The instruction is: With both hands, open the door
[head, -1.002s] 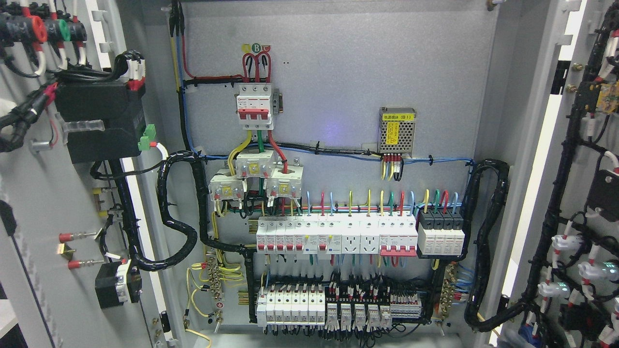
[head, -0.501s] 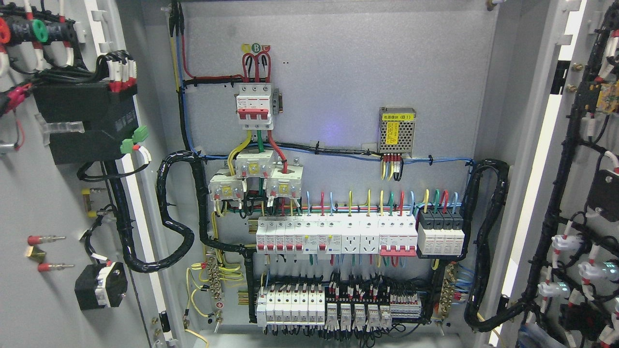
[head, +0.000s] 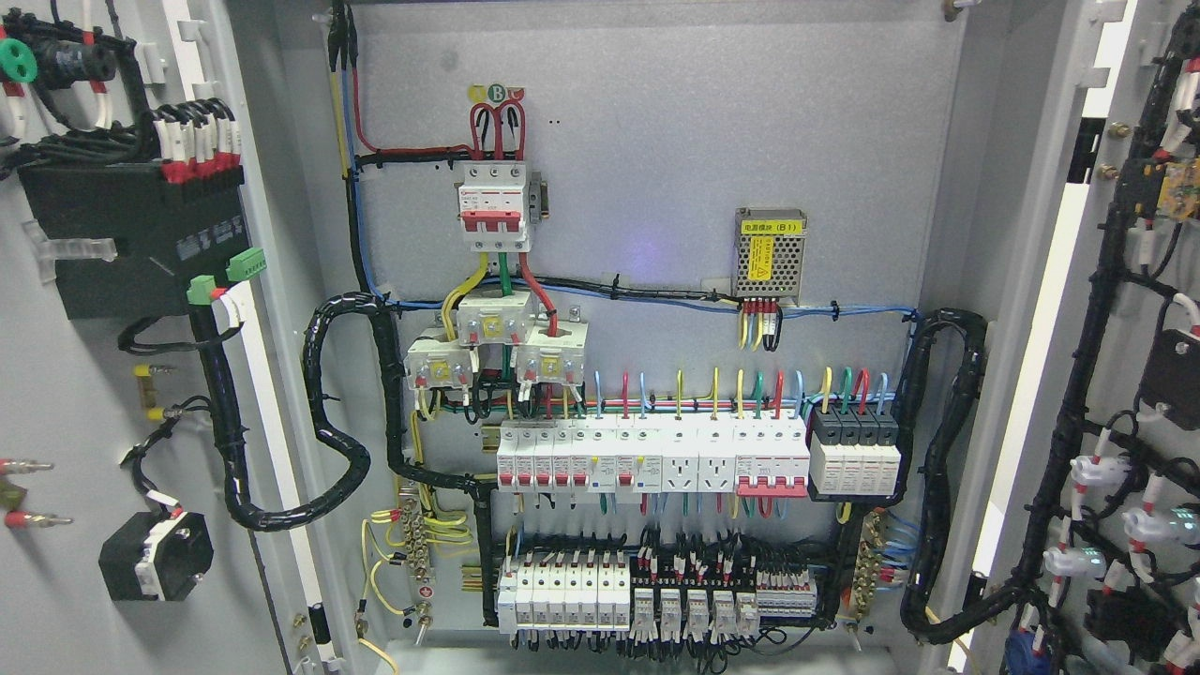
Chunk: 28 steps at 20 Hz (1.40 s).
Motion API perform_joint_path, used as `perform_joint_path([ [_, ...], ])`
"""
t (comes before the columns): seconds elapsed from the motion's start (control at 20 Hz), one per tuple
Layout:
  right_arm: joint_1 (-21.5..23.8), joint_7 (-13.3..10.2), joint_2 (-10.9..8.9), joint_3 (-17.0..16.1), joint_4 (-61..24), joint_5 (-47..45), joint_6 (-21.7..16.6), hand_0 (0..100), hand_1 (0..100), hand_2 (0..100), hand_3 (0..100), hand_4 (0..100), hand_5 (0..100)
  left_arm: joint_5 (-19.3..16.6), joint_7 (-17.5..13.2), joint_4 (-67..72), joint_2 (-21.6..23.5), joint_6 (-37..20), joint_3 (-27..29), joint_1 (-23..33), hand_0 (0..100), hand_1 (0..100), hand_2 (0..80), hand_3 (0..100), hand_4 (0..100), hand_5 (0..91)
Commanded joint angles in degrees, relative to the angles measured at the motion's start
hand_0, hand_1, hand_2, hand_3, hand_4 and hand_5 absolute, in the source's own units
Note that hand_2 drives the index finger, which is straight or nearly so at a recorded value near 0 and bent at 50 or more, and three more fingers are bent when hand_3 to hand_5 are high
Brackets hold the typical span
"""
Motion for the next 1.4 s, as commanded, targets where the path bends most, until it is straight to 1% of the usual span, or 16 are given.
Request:
perform_joint_path([
  [0.0, 1.2, 0.0, 0.2, -5.1, 0.8, -1.1, 0.0, 38, 0, 0, 0, 0, 0, 3.2, 0.0, 3.2, 4.6, -32.6, 7.6, -1.8, 0, 0, 0.0, 0, 0, 0.0],
  [0.1, 1.2, 0.0, 0.2, -5.2, 1.0, -1.9, 0.0, 38, 0, 0, 0, 0, 0, 3.4, 0.0, 5.2, 5.4, -30.9, 8.4, -3.7, 0, 0, 0.0, 0, 0, 0.0],
  [0.25, 1.5, 0.0, 0.12, -5.8, 1.2, -2.6, 0.0, 38, 0, 0, 0, 0, 0, 5.7, 0.0, 8.7, 6.8, -29.5, 10.2, -4.8, 0, 0, 0.0, 0, 0, 0.0],
  [0.35, 1.6, 0.0, 0.12, -6.1, 1.3, -2.6, 0.0, 38, 0, 0, 0, 0, 0, 6.1, 0.0, 10.8, 7.6, -28.4, 11.4, -5.5, 0, 0, 0.0, 0, 0, 0.0],
  [0.55, 1.7, 0.0, 0.03, -7.0, 1.4, -2.6, 0.0, 38, 0, 0, 0, 0, 0, 7.3, -0.1, 13.4, 8.0, -24.2, 14.0, -6.1, 0, 0, 0.0, 0, 0, 0.0],
  [0.7, 2.2, 0.0, 0.03, -7.1, 1.6, -2.6, 0.0, 38, 0, 0, 0, 0, 0, 7.4, 0.0, 15.4, 8.1, -21.7, 15.5, -6.6, 0, 0, 0.0, 0, 0, 0.0],
  [0.85, 2.4, 0.1, 0.03, -7.6, 1.6, -2.6, -0.1, 38, 0, 0, 0, 0, 0, 7.3, -0.1, 16.1, 8.0, -16.5, 16.9, -6.6, 0, 0, 0.0, 0, 0, 0.0],
  [1.0, 3.0, 0.2, -0.24, -7.9, 1.6, -2.6, -0.4, 38, 0, 0, 0, 0, 0, 7.2, 0.0, 16.2, 8.0, -12.4, 17.2, -6.7, 0, 0, 0.0, 0, 0, 0.0],
  [1.2, 3.6, 0.2, -0.41, -8.6, 1.6, -2.6, -0.5, 38, 0, 0, 0, 0, 0, 7.1, 0.0, 18.3, 8.3, -9.4, 17.2, -7.5, 0, 0, 0.0, 0, 0, 0.0],
  [1.35, 4.8, 0.2, -0.41, -9.5, 1.6, -2.6, -0.5, 38, 0, 0, 0, 0, 0, 6.9, 0.0, 21.2, 8.8, -7.8, 16.7, -9.1, 0, 0, 0.0, 0, 0, 0.0],
])
